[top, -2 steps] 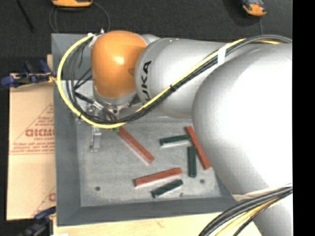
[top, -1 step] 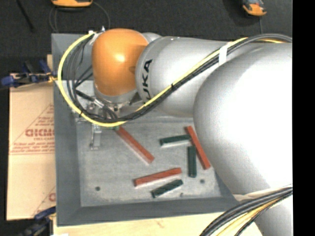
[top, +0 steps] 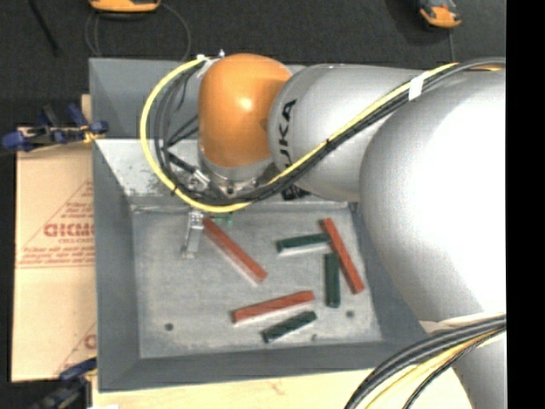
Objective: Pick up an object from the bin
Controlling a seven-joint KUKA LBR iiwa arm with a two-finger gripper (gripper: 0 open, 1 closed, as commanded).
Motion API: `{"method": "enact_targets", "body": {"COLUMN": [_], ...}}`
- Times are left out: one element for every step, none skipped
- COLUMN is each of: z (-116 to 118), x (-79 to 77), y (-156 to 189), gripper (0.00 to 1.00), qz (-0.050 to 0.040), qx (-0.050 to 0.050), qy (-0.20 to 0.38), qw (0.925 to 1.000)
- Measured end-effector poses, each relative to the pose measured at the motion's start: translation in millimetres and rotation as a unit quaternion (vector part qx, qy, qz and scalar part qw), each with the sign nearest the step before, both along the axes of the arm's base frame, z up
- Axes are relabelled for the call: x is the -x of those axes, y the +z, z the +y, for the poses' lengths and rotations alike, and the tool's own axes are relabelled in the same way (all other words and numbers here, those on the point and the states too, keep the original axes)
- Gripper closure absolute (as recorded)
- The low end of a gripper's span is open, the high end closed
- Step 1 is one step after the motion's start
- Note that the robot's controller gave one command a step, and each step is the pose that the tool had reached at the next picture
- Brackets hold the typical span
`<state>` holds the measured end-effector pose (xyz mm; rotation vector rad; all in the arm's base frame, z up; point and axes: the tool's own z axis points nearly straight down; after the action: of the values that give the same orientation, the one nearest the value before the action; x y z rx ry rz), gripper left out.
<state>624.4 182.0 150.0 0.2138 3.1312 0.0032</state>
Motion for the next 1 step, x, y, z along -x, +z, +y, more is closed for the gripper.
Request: {"method": "enact_targets", "body": {"z": [-54.6], "x": [-3.1], "y": [-21.1], "gripper": [0.00], "qz": [-0.0004], "qx": [0.001], "qy": [0.005], "qw": [1.0000]}}
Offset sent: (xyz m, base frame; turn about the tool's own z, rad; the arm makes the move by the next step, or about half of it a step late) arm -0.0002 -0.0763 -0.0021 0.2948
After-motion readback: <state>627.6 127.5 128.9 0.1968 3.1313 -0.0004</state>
